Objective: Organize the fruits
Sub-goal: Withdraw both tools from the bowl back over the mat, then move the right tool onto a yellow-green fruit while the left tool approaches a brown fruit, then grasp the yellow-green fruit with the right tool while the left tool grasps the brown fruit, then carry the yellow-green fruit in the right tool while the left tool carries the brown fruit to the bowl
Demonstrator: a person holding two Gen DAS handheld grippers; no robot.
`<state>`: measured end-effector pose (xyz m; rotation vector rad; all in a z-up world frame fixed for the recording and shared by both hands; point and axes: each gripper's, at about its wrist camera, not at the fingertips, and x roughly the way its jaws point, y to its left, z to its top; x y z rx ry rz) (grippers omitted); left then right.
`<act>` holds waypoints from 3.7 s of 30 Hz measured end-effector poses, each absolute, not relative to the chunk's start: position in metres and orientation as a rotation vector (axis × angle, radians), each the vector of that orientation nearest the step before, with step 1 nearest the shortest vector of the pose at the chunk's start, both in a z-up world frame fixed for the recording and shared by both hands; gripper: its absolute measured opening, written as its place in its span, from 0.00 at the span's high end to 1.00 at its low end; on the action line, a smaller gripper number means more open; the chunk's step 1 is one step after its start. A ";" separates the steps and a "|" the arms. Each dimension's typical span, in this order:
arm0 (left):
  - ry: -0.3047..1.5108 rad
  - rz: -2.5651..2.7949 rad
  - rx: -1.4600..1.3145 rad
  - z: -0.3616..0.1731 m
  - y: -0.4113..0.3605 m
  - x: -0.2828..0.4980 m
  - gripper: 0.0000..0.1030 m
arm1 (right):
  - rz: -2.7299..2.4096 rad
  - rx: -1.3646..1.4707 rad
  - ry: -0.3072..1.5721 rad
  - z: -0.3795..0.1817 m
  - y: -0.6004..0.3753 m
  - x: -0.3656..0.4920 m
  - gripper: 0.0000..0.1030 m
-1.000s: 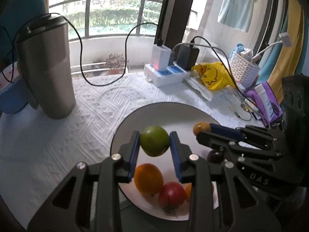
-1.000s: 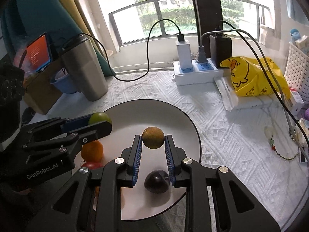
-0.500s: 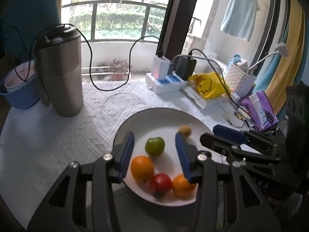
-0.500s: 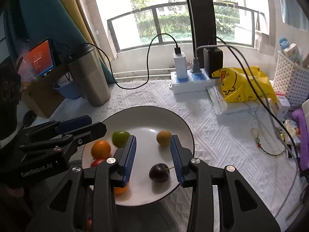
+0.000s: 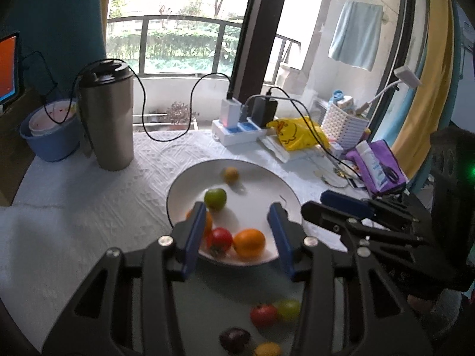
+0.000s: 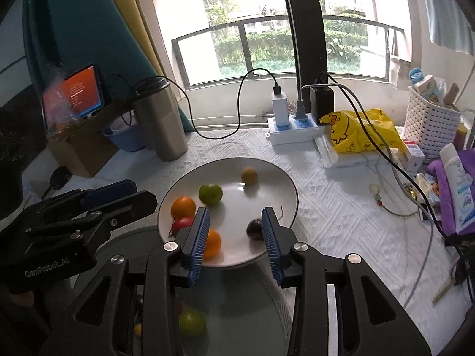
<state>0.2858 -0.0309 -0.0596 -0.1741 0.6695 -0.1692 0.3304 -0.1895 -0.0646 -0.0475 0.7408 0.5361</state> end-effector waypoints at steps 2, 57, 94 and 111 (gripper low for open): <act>0.668 -0.170 -0.174 -0.059 -0.033 0.277 0.55 | 0.537 -0.048 0.736 -0.063 -0.193 0.322 0.62; 0.842 -0.231 -0.082 -0.119 -0.076 0.195 0.55 | 0.599 -0.059 0.862 -0.116 -0.197 0.251 0.61; 0.851 -0.276 0.126 -0.123 -0.084 0.207 0.73 | 0.654 0.028 0.893 -0.115 -0.205 0.268 0.72; 0.795 -0.332 -0.005 -0.099 -0.073 0.212 0.73 | 0.636 0.007 0.825 -0.092 -0.207 0.270 0.72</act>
